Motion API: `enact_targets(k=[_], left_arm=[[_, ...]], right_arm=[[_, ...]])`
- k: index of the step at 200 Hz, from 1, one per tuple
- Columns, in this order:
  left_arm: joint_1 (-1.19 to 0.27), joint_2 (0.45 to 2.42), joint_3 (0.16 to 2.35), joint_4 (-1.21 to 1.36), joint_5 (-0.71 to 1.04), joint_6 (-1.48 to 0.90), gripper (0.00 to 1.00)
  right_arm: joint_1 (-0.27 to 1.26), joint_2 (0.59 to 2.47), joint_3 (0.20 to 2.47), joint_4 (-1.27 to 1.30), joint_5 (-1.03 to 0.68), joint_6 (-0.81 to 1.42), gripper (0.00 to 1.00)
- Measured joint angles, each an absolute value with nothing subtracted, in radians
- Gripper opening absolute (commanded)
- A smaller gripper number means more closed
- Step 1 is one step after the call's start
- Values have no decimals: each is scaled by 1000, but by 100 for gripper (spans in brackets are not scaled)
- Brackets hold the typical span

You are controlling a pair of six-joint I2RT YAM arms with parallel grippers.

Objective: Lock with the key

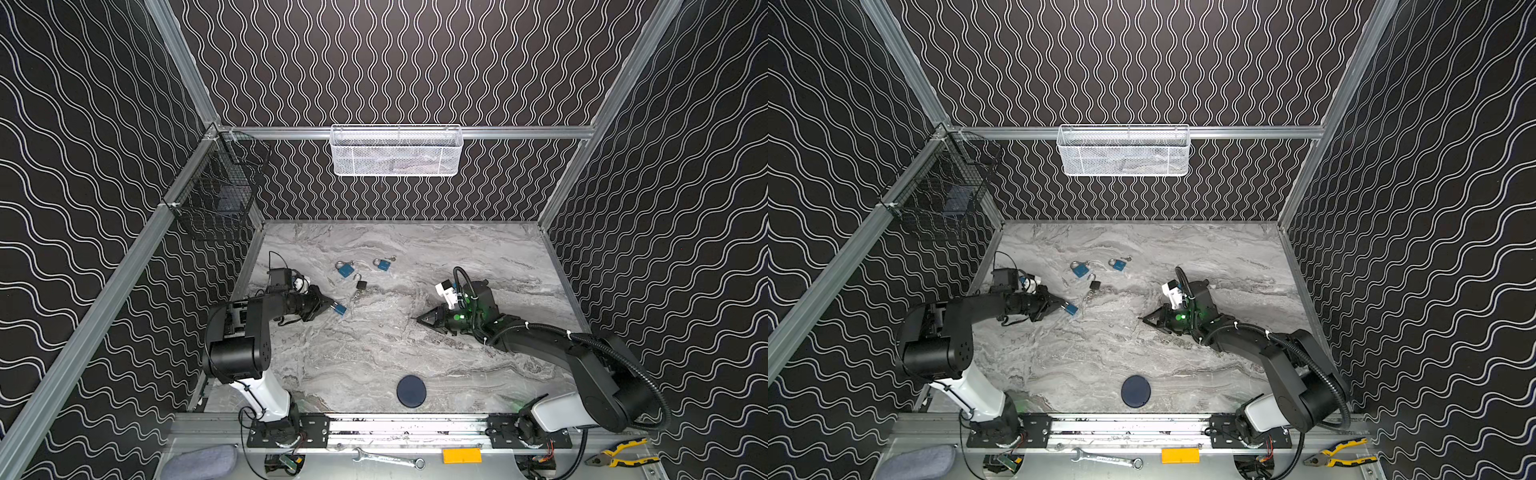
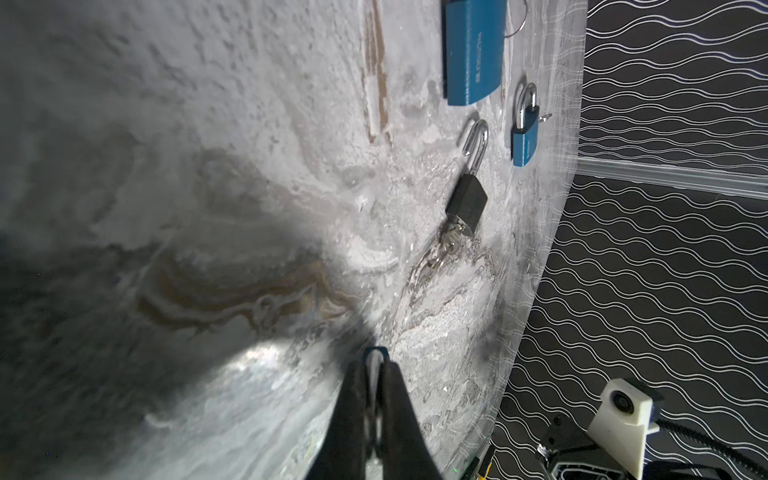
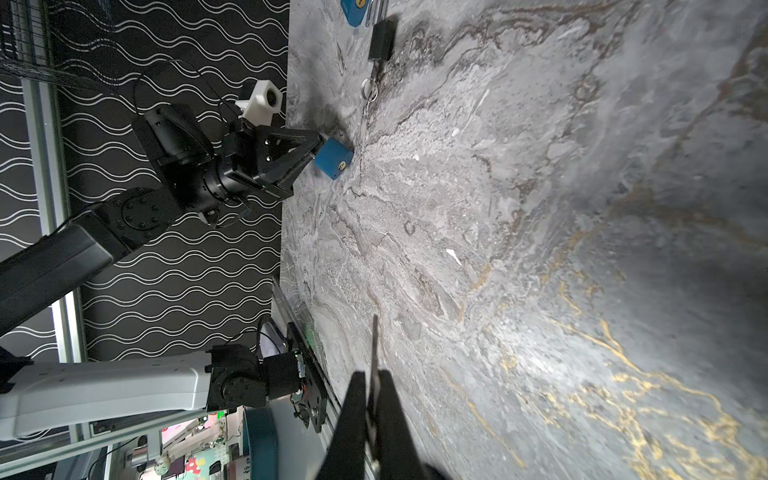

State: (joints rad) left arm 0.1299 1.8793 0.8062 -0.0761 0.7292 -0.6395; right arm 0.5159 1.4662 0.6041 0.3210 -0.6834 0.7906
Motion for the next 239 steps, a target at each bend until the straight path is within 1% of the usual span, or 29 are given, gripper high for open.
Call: enact_targets(k=[40, 52, 85, 106, 128, 153, 167, 186, 198, 214, 219, 239], left_arm=[[130, 1906, 830, -100, 727, -625, 15], [130, 1906, 829, -111, 703, -623, 19], [131, 1894, 825, -133, 679, -622, 25], [131, 1893, 825, -136, 665, -622, 32], [131, 1882, 820, -136, 658, -623, 34], [131, 1864, 820, -138, 646, -623, 35], [132, 1848, 820, -138, 636, -623, 38], [132, 1822, 822, -142, 626, -624, 39], [133, 1801, 827, -156, 617, -625, 42], [134, 1764, 836, -174, 604, -627, 43], [134, 1752, 839, -178, 601, -627, 46], [135, 1702, 855, -202, 584, -627, 47]], right_arm=[[550, 1487, 631, 321, -682, 775, 0], [559, 1504, 636, 321, -679, 774, 0], [601, 1547, 672, 309, -665, 774, 0], [636, 1573, 709, 305, -648, 773, 0], [667, 1612, 749, 297, -627, 774, 0], [693, 1663, 807, 289, -606, 774, 0], [704, 1691, 844, 277, -596, 773, 0], [714, 1729, 897, 255, -587, 766, 0], [718, 1757, 931, 246, -582, 765, 0], [723, 1801, 983, 226, -574, 756, 0], [725, 1814, 1004, 214, -568, 749, 0], [735, 1864, 1082, 198, -547, 732, 0]])
